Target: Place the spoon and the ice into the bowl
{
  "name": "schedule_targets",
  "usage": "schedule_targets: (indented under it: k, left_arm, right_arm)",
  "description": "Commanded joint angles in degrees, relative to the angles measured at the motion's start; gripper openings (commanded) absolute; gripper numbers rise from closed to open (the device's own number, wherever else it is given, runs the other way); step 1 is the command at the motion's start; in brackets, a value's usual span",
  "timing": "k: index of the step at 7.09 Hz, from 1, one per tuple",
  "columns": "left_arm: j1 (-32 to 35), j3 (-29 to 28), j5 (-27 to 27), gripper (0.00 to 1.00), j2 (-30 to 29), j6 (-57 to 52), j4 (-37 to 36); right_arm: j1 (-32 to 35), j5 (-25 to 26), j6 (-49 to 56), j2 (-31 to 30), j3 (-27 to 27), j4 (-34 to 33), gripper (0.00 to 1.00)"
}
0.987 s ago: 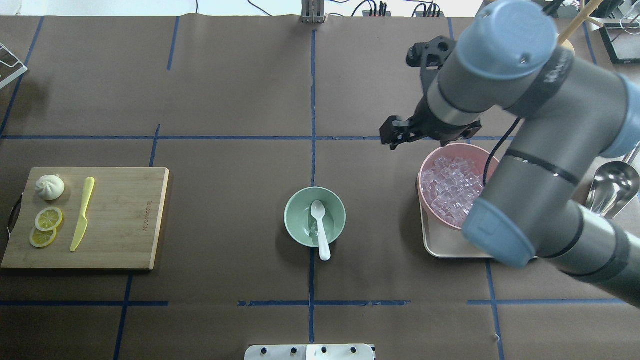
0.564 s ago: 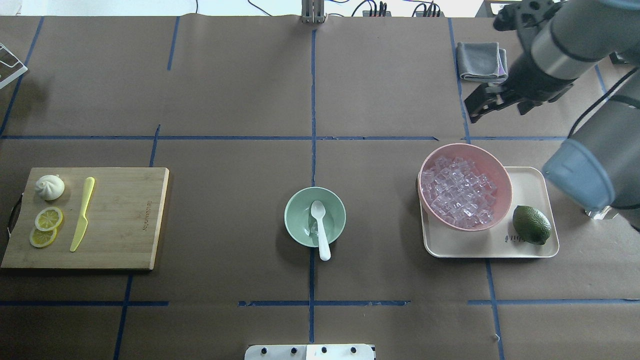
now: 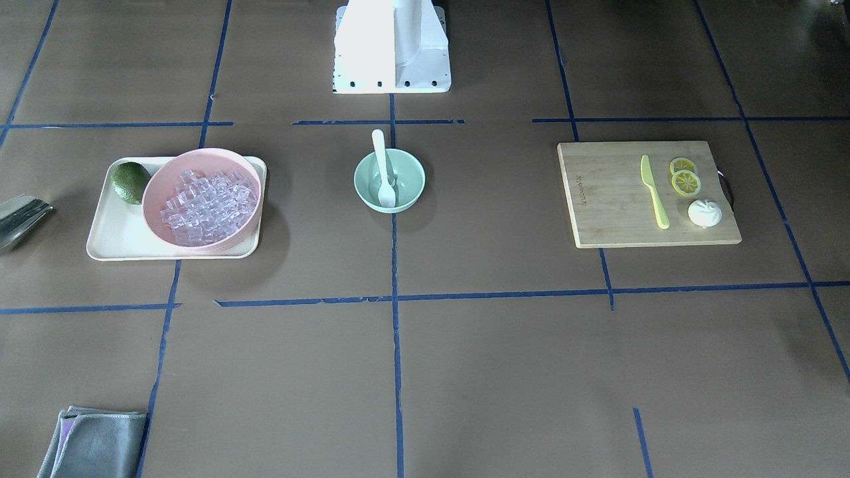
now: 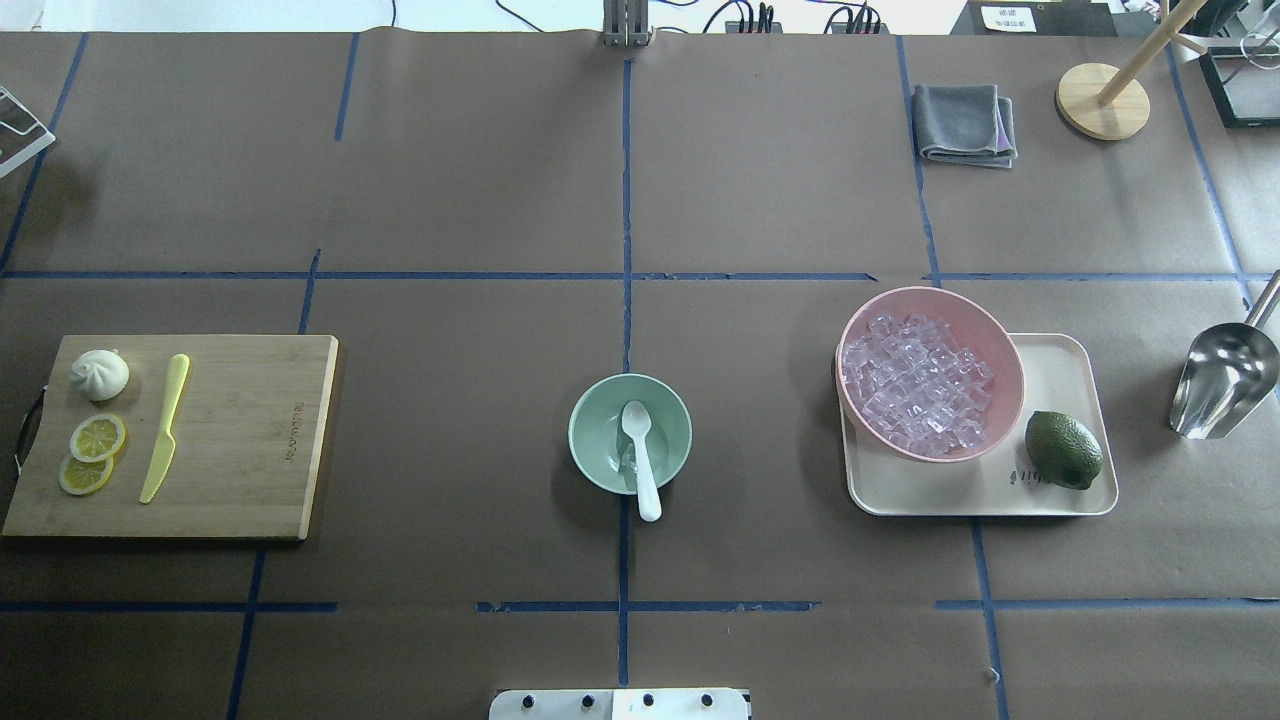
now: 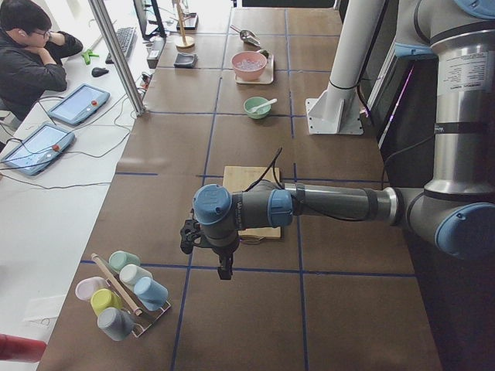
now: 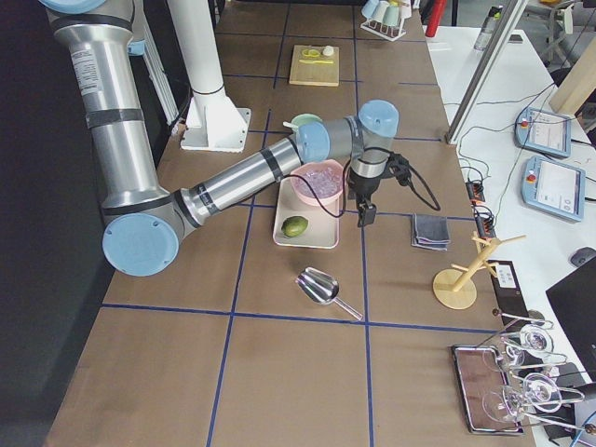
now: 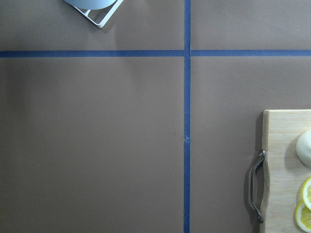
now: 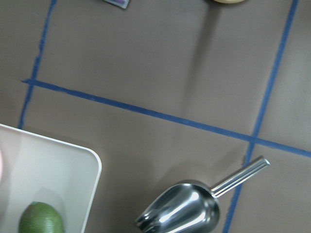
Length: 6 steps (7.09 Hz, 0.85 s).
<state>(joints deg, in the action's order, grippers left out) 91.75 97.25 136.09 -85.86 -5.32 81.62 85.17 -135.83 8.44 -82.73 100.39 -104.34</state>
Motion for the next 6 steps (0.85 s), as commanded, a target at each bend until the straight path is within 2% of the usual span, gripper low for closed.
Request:
schedule_targets:
  k: [1,5,6]
  left_arm:
    - [0.00,0.14,0.05,1.00,0.08,0.04,0.03]
    - [0.00,0.14,0.05,1.00,0.17,-0.22,0.12]
    - [0.09,0.31,0.05,1.00,0.25,-0.22,0.12]
  right_arm:
    - [6.49,-0.93,5.97,-3.04,-10.45,7.55,1.00]
    - [7.55,-0.57,5.53,-5.77,-11.01,7.83,1.00]
    - [7.73,-0.57,4.31,-6.47,-11.27,10.88,1.00]
